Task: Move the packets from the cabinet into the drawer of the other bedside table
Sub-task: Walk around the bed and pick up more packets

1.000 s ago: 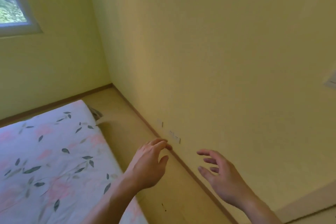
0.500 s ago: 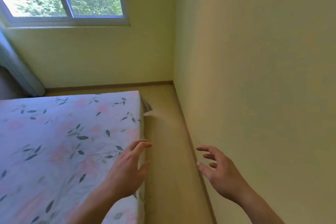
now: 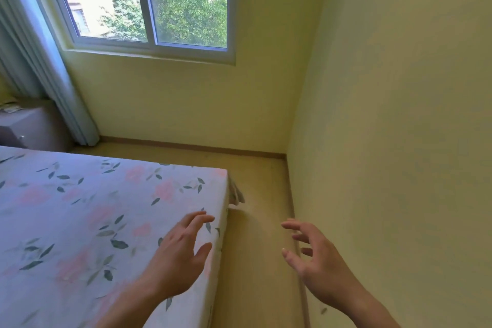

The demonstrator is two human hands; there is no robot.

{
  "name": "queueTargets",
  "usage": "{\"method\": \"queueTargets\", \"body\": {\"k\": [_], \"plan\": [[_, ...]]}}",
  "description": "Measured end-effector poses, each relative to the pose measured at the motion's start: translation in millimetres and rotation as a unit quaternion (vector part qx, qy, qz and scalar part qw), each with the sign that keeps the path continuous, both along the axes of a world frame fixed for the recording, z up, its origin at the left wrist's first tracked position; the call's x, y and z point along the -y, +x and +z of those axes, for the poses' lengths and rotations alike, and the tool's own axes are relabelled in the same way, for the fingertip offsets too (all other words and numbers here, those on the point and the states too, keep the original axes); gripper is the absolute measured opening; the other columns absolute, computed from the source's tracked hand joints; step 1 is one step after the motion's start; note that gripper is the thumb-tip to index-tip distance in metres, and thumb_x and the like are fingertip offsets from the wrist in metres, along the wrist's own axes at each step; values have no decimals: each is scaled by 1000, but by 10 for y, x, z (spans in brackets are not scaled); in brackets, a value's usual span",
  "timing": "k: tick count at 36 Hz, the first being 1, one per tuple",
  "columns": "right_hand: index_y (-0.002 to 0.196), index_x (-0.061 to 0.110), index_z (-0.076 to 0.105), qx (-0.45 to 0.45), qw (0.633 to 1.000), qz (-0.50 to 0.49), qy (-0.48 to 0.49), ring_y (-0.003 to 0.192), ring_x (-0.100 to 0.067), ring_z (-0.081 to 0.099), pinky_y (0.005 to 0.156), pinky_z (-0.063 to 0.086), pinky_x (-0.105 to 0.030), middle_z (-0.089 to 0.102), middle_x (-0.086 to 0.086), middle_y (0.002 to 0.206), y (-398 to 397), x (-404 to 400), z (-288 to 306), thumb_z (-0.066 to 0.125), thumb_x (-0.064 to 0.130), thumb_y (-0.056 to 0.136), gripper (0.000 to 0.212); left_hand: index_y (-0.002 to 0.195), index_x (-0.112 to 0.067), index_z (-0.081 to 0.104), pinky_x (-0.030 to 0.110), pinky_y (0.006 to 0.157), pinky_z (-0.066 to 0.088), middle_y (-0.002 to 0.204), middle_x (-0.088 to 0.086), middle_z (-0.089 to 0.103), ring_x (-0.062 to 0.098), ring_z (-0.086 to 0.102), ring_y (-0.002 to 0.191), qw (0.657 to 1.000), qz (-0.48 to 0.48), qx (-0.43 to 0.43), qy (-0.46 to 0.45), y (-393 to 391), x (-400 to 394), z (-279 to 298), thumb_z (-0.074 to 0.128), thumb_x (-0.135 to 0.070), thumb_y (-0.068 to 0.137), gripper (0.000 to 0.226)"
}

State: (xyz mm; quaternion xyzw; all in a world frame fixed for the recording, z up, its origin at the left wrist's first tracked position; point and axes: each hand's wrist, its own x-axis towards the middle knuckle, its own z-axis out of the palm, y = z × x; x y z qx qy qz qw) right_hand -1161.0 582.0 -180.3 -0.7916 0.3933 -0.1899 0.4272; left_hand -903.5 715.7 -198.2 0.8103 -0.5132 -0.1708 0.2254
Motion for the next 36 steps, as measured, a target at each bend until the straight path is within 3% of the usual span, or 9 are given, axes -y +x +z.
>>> {"method": "queueTargets", "body": {"k": [7, 13, 24, 36], "plan": [[123, 49, 55, 4, 1000, -6, 16, 120, 8, 52, 102, 47, -21, 53, 30, 131, 429, 1202, 50, 71, 29, 93, 40, 141, -42, 41, 28, 116, 33, 154, -23, 31, 7, 37, 140, 999, -39, 15, -25, 381, 1328, 244, 56, -35, 100, 44], [125, 49, 54, 18, 1000, 18, 16, 119, 13, 50, 96, 44, -13, 51, 33, 132, 875, 2411, -36, 71, 28, 93, 42, 138, -45, 42, 28, 114, 38, 152, -25, 31, 5, 41, 135, 999, -33, 30, -28, 700, 2429, 212, 57, -36, 99, 43], [132, 44, 52, 16, 992, 127, -9, 121, 6, 50, 97, 46, -17, 50, 25, 137, 2058, 4653, 113, 71, 29, 93, 45, 140, -43, 42, 22, 112, 35, 151, -26, 33, 2, 38, 132, 997, 77, 25, 4, 1459, 3990, 428, 55, -37, 100, 43], [129, 52, 50, 28, 961, 274, -26, 123, 11, 49, 103, 47, -21, 47, 35, 137, 4071, 6319, 204, 71, 36, 92, 45, 139, -48, 38, 28, 117, 33, 149, -31, 30, 3, 37, 136, 976, 219, 24, -2, 2896, 5065, 249, 56, -40, 99, 44]]}}
